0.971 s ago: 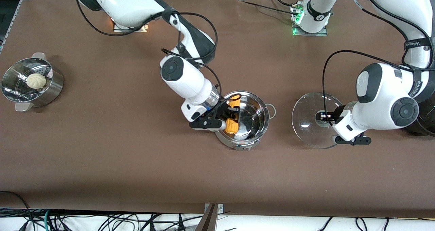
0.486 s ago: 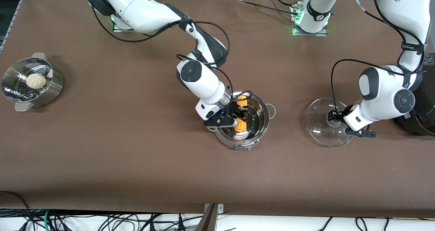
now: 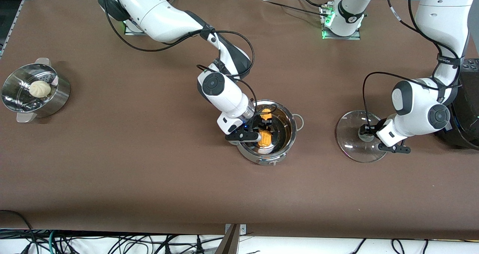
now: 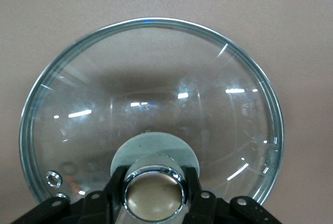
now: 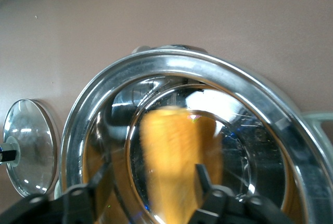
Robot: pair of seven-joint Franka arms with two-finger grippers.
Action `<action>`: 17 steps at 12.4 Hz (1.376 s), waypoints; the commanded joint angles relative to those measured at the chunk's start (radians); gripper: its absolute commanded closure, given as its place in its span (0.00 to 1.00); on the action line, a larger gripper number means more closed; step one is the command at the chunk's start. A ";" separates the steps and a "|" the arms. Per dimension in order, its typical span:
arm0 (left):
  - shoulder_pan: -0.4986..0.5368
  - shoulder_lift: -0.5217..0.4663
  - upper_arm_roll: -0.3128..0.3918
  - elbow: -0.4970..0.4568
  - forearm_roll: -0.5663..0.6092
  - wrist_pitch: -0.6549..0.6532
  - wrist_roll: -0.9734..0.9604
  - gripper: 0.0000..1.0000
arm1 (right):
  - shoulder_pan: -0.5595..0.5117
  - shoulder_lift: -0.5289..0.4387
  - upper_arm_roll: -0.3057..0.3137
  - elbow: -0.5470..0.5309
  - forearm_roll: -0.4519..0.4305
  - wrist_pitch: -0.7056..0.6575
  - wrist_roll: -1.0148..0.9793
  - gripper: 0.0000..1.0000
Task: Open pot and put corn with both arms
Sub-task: 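Lower the corn into the pot and open the right gripper, then set the lid on the table and open the left gripper while the right gripper withdraws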
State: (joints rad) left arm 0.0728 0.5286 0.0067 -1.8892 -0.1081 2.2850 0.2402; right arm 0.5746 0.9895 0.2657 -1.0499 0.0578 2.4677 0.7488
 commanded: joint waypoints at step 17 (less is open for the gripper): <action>0.022 -0.312 -0.013 0.139 0.015 -0.434 -0.113 0.00 | -0.334 -0.406 -0.031 0.016 -0.160 -0.834 -0.353 0.00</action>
State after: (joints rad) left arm 0.0863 0.3072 0.0000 -1.7650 -0.1088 1.9591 0.1546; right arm 0.2407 0.6295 0.2466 -1.0072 -0.0798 1.6884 0.3958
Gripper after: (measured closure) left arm 0.000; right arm 0.000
